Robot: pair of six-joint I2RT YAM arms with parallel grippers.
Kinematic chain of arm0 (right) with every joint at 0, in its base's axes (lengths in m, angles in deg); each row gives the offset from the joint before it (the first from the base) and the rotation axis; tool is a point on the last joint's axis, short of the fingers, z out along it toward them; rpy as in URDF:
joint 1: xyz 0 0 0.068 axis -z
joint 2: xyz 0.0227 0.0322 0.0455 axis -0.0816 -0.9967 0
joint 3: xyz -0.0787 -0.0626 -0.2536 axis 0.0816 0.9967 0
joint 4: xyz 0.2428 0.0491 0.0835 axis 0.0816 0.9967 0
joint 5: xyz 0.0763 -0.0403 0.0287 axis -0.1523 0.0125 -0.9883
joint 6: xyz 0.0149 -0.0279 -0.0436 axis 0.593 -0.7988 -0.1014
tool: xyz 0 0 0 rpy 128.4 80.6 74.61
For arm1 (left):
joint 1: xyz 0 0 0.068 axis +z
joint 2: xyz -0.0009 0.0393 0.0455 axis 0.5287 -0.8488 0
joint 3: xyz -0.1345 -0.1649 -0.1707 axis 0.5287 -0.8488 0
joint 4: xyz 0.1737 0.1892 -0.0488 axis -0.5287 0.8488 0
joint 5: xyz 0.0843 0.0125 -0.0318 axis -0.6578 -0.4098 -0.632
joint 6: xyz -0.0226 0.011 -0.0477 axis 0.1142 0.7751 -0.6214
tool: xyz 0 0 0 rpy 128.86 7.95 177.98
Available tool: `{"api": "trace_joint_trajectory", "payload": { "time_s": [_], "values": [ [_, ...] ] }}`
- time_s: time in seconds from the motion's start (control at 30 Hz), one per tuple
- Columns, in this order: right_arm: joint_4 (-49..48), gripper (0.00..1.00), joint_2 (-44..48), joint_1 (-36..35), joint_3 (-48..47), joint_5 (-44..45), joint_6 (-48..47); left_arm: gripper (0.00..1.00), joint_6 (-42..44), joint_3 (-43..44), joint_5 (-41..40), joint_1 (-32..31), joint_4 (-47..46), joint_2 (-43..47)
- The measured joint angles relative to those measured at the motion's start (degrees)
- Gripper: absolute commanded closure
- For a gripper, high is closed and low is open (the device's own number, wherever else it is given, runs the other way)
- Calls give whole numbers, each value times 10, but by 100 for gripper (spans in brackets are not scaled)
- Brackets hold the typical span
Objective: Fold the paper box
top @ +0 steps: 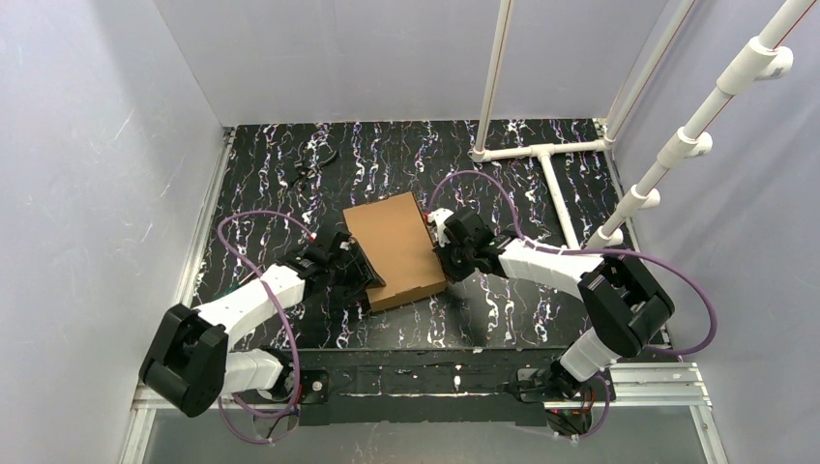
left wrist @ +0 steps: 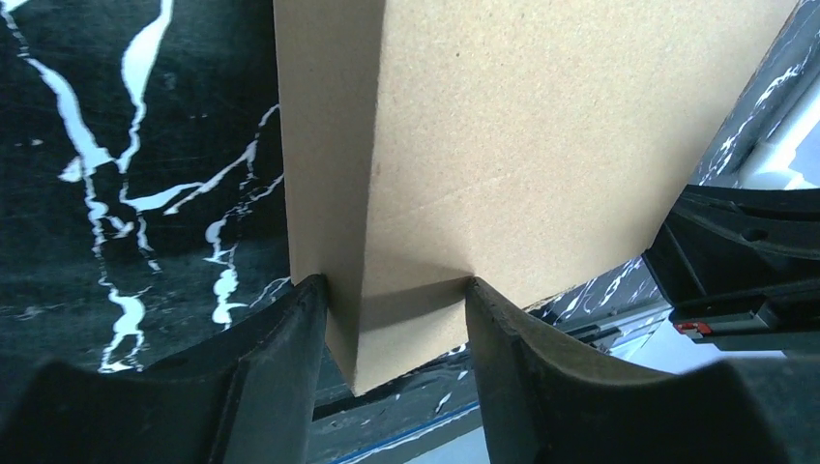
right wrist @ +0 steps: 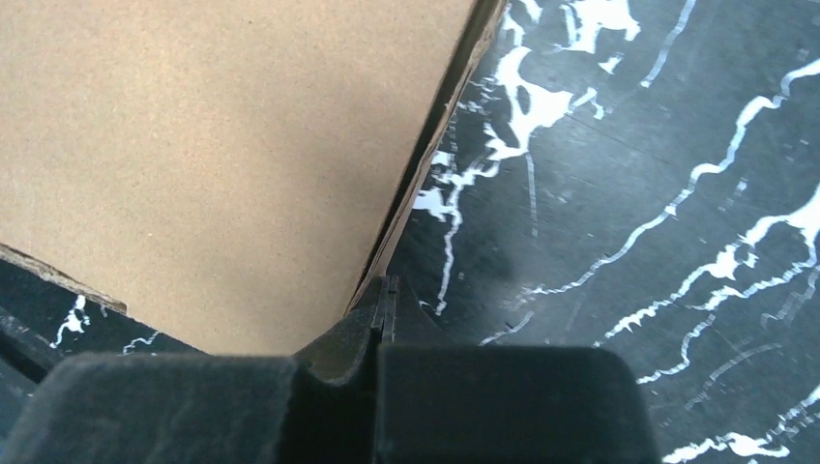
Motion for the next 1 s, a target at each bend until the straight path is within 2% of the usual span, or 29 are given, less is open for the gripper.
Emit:
{"api": "trace_joint_trajectory", "payload": {
  "time_s": [0.2, 0.53, 0.8, 1.0],
  "values": [
    [14, 99, 2, 11, -4, 43, 6, 52, -37, 28, -39, -34, -12, -35],
    [-16, 99, 67, 81, 60, 49, 3, 52, -67, 24, -55, -53, -54, -4],
    [-23, 99, 44, 68, 43, 29, -3, 52, -72, 11, -48, -53, -84, -24],
    [-14, 99, 30, 39, 28, 63, -30, 49, -66, 12, -43, -46, -86, -51]
  ]
}}
